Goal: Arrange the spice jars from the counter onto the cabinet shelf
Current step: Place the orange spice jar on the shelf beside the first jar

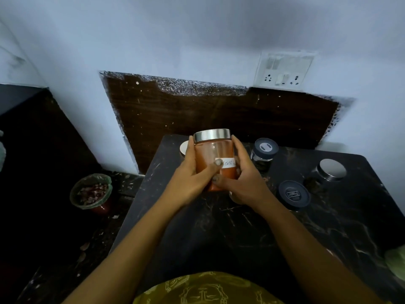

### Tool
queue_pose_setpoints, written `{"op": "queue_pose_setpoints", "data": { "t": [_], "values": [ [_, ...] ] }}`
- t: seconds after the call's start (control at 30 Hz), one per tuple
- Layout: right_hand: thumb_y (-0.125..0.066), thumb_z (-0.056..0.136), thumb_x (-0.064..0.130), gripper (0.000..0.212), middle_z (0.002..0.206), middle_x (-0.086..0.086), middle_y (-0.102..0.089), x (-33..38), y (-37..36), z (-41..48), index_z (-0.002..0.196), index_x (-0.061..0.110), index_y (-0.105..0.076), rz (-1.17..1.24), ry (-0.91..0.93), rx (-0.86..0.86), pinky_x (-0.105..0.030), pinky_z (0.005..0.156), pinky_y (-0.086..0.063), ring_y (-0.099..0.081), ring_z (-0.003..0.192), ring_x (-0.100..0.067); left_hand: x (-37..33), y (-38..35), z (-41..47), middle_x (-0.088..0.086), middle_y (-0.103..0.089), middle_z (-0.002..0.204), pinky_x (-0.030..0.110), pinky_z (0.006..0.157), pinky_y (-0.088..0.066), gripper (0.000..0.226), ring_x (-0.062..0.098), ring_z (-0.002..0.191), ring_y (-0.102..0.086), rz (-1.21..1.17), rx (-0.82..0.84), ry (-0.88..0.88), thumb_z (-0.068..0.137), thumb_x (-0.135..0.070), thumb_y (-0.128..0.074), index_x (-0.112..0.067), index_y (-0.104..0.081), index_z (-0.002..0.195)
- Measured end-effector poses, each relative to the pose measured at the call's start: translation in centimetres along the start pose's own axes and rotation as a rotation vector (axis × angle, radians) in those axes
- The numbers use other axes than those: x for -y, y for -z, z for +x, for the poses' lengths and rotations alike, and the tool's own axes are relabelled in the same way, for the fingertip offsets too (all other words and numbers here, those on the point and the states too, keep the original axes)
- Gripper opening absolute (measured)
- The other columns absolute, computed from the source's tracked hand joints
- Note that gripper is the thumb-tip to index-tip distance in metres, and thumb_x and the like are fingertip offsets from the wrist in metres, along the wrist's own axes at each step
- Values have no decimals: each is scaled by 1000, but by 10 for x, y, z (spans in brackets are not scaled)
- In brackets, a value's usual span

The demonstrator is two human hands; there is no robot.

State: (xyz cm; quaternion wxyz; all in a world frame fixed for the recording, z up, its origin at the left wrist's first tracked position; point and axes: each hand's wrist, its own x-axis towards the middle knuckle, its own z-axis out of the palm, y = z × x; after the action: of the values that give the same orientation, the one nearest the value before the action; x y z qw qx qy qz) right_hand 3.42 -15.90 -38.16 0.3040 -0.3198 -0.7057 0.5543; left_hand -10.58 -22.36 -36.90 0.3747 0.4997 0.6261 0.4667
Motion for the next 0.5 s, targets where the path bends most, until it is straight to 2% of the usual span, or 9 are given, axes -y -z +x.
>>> {"op": "queue_pose_setpoints", "data": {
  "t": [0.07, 0.13, 0.2, 0.27, 0.33, 0.43, 0.5],
  "values": [
    [-78, 73, 11, 106, 133, 14, -38, 2, 4, -3, 149, 30, -7, -56, 27, -23, -10, 83, -49, -49, 115, -1, -3, 1, -3, -9, -46, 125, 28, 80, -56, 102, 9, 99, -59, 71, 51, -8, 80, -43, -65, -39, 13, 146],
    [-81, 68, 10, 112, 131, 15, -40, 7, 11, -6, 149, 32, -6, -73, 39, 6, -8, 81, -49, -51, 113, 1, -5, 3, -3, -8, -46, 132, 37, 85, -56, 106, 12, 105, -58, 62, 54, -24, 78, -39, -69, -41, 13, 145],
    [-84, 64, 19, 114, 129, 13, -45, 14, 18, -9, 145, 39, -7, -11, 38, 21, -11, 78, -50, -57, 106, 1, -8, 6, -2, -5, -45, 139, 43, 90, -53, 101, 12, 111, -57, 13, 54, -44, 80, -37, -69, -45, 9, 145],
    [-79, 64, 22, 103, 128, 1, -51, 18, 23, -10, 138, 48, -13, 103, 38, 16, -20, 77, -54, -63, 102, -7, -13, 10, -2, -2, -45, 140, 45, 92, -52, 99, 13, 111, -57, -35, 58, -54, 79, -41, -67, -48, 7, 144],
    [-70, 69, 15, 95, 126, -5, -55, 23, 27, -11, 136, 51, -13, 157, 18, 47, -25, 74, -56, -66, 99, -11, -15, 12, -3, -1, -51, 132, 46, 93, -51, 97, 13, 108, -60, -69, 68, -74, 78, -43, -65, -50, 6, 144],
    [-65, 73, 16, 98, 127, 11, -50, 28, 29, -16, 137, 55, -3, 128, -19, 158, -34, 76, -59, -66, 101, -10, -13, 12, -5, -6, -57, 120, 43, 94, -51, 92, 13, 105, -63, -65, 88, -85, 76, -42, -60, -54, 3, 141],
    [-67, 73, 18, 101, 134, 10, -46, 30, 30, -19, 139, 55, 1, 121, -34, 177, -34, 78, -59, -64, 105, -10, -11, 13, -6, -12, -55, 119, 41, 95, -50, 92, 10, 106, -61, -58, 111, -86, 76, -44, -58, -54, 6, 141]
  ]
}}
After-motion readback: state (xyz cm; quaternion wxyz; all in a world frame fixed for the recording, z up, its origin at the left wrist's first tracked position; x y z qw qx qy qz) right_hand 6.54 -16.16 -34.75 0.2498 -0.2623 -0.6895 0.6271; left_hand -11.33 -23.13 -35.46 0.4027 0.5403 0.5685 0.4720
